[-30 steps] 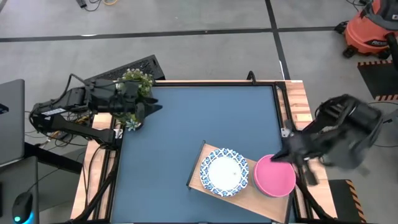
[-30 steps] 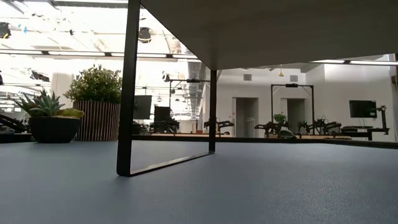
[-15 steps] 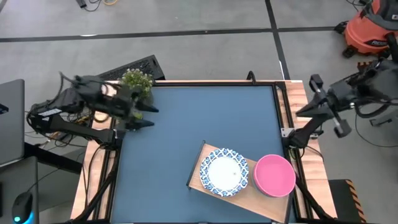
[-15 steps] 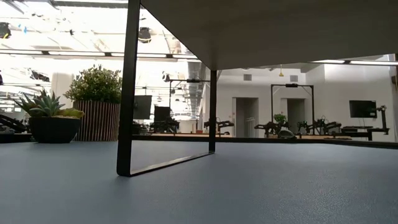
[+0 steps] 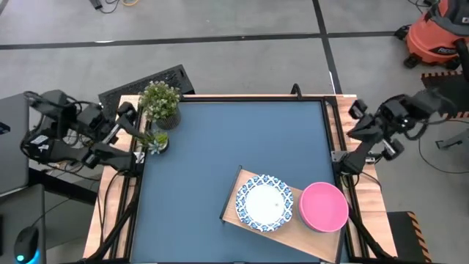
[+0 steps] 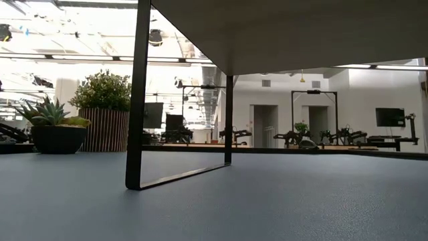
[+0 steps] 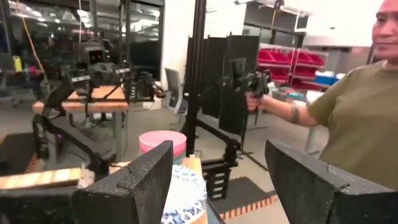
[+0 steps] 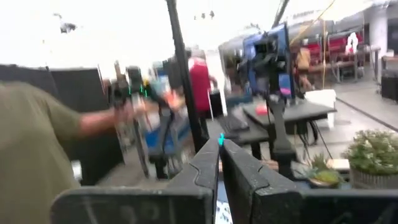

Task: Place and stack bowls onto a shelf
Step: Return to Home Position

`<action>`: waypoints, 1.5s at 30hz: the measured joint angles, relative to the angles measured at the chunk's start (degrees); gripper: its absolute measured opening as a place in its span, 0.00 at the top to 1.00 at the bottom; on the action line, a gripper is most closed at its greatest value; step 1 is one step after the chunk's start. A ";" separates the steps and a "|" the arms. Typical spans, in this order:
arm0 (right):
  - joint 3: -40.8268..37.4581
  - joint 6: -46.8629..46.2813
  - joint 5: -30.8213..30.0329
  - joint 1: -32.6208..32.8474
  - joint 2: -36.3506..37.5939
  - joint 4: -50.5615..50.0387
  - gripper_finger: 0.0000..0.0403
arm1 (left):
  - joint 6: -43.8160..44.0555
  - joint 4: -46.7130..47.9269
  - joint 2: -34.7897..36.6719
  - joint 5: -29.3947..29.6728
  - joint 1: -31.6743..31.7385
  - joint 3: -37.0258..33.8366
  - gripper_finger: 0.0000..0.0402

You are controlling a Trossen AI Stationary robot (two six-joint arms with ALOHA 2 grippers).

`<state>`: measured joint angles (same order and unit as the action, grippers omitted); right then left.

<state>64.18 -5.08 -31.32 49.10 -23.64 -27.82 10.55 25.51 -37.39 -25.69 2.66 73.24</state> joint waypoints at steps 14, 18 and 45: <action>-39.40 3.20 6.09 -0.13 20.66 36.22 0.88 | 15.59 -33.68 19.78 -10.47 0.00 -37.80 0.39; -46.46 3.73 5.18 -0.13 23.45 39.47 0.88 | 19.18 -39.85 25.69 -10.43 0.00 -46.79 0.39; -63.69 -11.62 -0.43 -13.58 23.47 33.77 0.88 | 23.09 -49.68 37.18 -8.00 0.00 -70.87 0.39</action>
<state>0.49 -16.70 -31.75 35.51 -0.16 5.95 33.64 -24.17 -0.21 -33.69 2.66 2.37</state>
